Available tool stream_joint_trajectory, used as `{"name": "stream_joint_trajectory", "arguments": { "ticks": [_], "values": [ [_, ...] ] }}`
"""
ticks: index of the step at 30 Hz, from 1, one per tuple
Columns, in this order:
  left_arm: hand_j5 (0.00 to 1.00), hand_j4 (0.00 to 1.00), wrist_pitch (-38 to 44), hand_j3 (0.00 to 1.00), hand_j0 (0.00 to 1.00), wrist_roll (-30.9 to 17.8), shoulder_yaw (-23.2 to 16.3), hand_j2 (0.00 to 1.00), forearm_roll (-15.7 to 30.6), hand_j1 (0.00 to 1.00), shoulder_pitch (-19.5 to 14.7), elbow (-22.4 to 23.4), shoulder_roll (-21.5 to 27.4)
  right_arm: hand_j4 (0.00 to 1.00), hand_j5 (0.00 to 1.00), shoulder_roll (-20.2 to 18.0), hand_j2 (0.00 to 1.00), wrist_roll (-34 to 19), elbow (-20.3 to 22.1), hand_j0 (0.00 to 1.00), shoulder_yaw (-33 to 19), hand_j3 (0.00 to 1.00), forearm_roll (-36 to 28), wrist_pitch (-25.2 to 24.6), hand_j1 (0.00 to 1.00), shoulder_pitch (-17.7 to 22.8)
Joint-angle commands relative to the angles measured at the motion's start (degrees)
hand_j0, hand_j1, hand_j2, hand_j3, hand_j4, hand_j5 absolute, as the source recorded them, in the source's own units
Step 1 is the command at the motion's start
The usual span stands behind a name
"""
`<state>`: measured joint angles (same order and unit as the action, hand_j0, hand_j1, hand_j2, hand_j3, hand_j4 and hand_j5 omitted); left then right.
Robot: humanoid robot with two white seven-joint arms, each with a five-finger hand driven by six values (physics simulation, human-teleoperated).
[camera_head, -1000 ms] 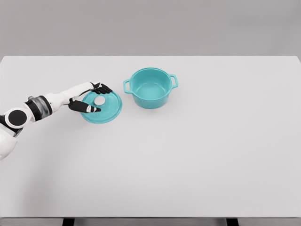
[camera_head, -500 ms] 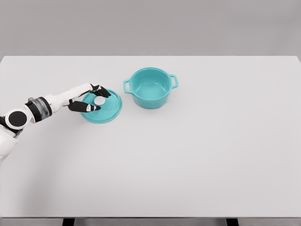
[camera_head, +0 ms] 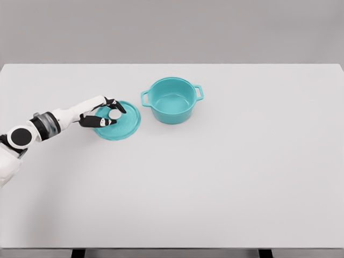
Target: Cover the pot with left arm
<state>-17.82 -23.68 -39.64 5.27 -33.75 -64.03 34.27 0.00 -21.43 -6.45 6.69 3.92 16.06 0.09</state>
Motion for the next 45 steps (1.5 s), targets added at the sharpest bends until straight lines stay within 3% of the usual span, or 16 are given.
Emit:
{"name": "stream_joint_trajectory", "arguments": {
  "ticks": [1,14,21,34,45],
  "values": [
    [0.52,0.52,-0.46,0.52,0.52,-0.49,-0.35,0.52,-1.14,0.52,0.00,-0.13,0.01,1.00,1.00,0.00,1.00,-0.02,0.03,1.00,-0.01,1.00,0.03,0.03,1.00,0.00],
    [0.51,0.51,-0.29,0.51,0.51,-1.37,0.35,0.51,-0.87,0.51,-1.32,-4.35,1.94,1.00,1.00,0.00,1.00,-0.02,0.03,1.00,-0.01,1.00,0.03,0.03,1.00,0.00],
    [0.51,0.51,0.15,0.51,0.51,-1.28,0.44,0.51,0.45,0.51,-2.37,-6.55,5.46,1.00,1.00,0.00,1.00,-0.02,0.03,1.00,-0.01,1.00,0.03,0.03,1.00,0.00],
    [0.52,0.52,0.15,0.52,0.52,-1.55,0.00,0.52,0.80,0.52,-6.06,-7.16,5.28,1.00,1.00,0.00,1.00,-0.02,0.03,1.00,-0.01,1.00,0.03,0.03,1.00,0.00],
    [0.52,0.52,0.41,0.52,0.52,-1.37,-2.90,0.52,0.18,0.52,-8.61,-6.64,1.59,1.00,1.00,0.00,1.00,-0.02,0.03,1.00,-0.01,1.00,0.03,0.03,1.00,0.00]
  ]
}}
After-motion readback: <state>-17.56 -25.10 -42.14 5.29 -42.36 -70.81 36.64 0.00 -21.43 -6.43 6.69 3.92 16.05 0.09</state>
